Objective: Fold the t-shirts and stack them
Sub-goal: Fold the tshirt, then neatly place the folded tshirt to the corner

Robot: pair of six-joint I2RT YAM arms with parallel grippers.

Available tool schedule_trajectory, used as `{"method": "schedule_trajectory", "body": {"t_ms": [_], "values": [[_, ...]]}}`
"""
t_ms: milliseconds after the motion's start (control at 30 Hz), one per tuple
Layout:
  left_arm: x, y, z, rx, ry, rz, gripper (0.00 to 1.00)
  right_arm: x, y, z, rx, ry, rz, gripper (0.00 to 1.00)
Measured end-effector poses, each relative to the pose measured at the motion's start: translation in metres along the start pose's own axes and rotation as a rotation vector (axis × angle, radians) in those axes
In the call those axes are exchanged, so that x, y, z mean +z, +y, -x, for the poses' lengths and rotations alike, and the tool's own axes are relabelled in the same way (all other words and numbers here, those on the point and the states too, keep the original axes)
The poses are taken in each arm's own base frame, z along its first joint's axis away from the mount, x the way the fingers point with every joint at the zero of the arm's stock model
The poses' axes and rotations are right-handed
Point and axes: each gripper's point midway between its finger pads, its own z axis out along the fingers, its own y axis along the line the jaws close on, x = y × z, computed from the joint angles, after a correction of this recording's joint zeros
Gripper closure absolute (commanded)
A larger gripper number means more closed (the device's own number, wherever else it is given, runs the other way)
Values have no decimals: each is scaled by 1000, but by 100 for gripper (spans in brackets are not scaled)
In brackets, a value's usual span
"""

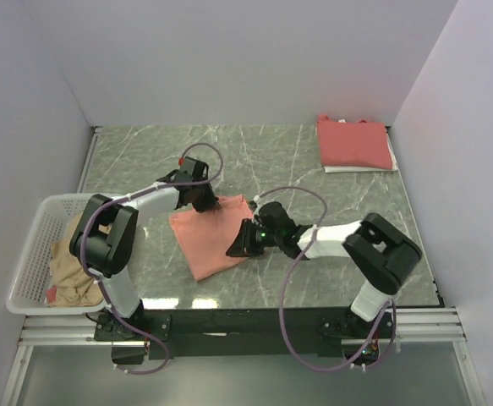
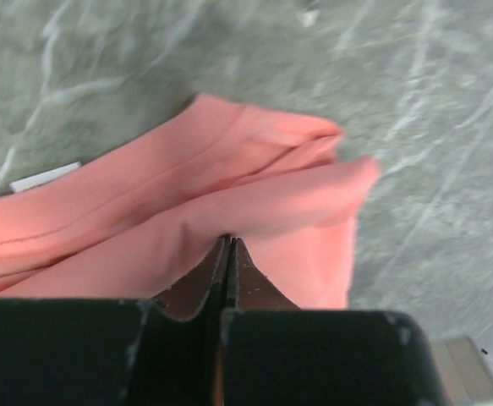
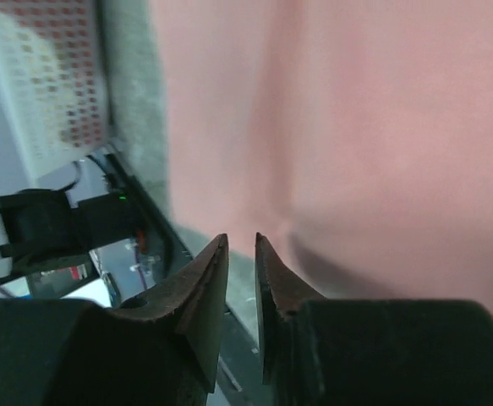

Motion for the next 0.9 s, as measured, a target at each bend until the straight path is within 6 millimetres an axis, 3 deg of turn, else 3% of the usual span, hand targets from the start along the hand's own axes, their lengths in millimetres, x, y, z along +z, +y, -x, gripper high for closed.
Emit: {"method": "schedule_trajectory", "body": {"t_ms": [100, 133, 200, 300, 400, 467, 633, 733, 900], "values": [[-11, -17, 13, 23, -22, -34, 84, -22, 20, 16, -27, -61, 21, 64], [-18, -26, 19, 29, -36, -54, 76, -33, 25, 24, -38, -93, 26, 60], [-32, -37, 26, 37, -61, -84, 69, -55, 36, 47, -64, -169, 31, 57], [-58, -50, 27, 36, -96, -114, 70, -82, 27, 90, -72, -274, -12, 52], [-80, -61, 7, 34, -113, -158, 78, -103, 9, 131, -82, -342, -82, 46], [-87, -62, -23, 37, -85, -183, 82, -109, -3, 145, -92, -348, -128, 43], [-74, -35, -99, 39, 44, -140, 87, -93, -25, 155, -140, -269, -195, 35], [-67, -16, -115, 26, 69, -96, 87, -77, -45, 150, -148, -204, -226, 33], [-61, -3, -115, 8, 44, -62, 87, -56, -77, 133, -129, -102, -267, 32]]}}
